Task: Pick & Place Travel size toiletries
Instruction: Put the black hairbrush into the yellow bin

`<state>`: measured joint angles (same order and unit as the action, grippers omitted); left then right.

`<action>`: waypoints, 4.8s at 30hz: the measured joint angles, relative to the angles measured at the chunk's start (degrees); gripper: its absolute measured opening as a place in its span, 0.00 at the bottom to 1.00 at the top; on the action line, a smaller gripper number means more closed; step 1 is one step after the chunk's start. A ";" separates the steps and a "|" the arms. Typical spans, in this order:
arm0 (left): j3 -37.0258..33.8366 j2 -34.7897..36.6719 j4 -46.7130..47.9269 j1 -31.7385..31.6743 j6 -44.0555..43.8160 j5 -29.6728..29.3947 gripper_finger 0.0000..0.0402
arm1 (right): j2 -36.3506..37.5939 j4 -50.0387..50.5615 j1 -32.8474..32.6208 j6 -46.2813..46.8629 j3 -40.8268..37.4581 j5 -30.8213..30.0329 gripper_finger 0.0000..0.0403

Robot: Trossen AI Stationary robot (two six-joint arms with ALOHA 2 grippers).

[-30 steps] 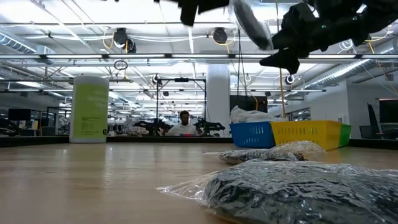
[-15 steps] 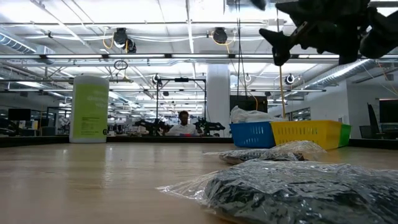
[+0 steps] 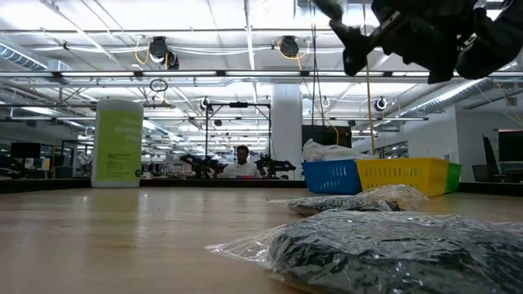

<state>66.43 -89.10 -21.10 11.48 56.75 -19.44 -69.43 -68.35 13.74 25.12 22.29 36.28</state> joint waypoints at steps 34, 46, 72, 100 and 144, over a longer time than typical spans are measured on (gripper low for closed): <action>-0.17 -0.09 -1.93 -0.05 -23.04 -1.85 0.10 | -3.77 13.82 -4.49 -6.70 6.18 -2.77 0.06; -0.07 3.21 -0.57 6.20 -28.62 -17.72 0.47 | 12.41 58.96 -5.21 -11.24 6.18 -36.95 0.05; -0.09 5.14 47.90 0.00 -75.00 -26.48 0.56 | 26.58 97.59 -10.28 7.21 6.18 -57.04 0.20; -0.09 5.11 47.84 -0.39 -77.04 -17.63 0.56 | 31.81 96.24 -10.35 11.23 6.22 -52.79 0.69; -0.28 -19.58 21.52 -0.43 -62.73 18.91 0.56 | 30.64 75.84 -10.43 -0.27 2.56 -46.74 0.63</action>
<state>66.15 -108.68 0.42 11.05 -5.98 -0.53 -38.79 7.48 3.31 24.85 24.86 -10.46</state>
